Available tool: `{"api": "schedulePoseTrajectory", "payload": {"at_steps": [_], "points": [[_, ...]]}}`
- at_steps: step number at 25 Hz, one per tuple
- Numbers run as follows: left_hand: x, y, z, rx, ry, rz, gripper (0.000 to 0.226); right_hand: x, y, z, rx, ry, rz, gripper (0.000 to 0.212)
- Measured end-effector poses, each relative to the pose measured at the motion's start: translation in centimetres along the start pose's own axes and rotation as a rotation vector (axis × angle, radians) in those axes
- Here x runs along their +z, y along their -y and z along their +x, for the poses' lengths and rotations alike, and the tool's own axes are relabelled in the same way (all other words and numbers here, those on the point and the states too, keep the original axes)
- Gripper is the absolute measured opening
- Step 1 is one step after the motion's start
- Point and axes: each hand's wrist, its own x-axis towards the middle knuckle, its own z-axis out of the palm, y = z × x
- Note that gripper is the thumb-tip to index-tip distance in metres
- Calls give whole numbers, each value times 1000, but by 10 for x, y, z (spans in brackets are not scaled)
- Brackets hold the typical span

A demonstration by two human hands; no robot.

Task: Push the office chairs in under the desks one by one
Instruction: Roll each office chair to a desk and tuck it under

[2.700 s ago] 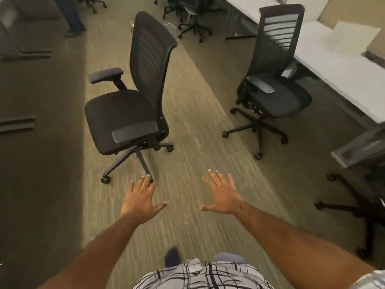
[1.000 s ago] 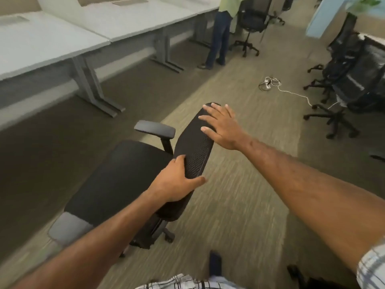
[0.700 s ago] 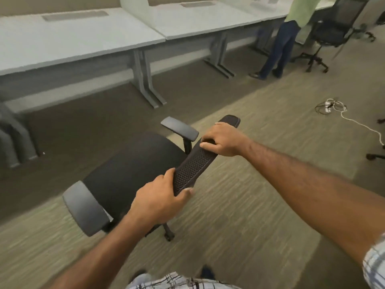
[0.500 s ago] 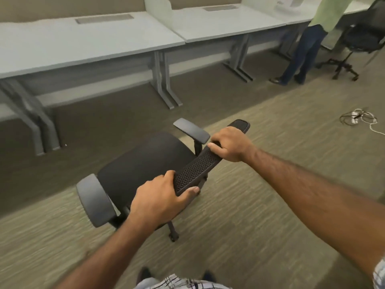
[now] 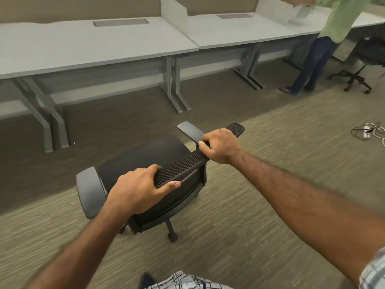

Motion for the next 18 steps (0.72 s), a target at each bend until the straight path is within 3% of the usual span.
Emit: {"api": "schedulePoseTrajectory", "payload": {"at_steps": [3,8,18], "points": [[-12,35,9,-2,14,-22,95,8,21,27,-9,5,-15,48],[-26,91,31,28,50,-69,95,27,43,77,-49,234,-44,65],[-78,206,111,-26,-89,23,100,57,87,196,5,239,-69,68]]}}
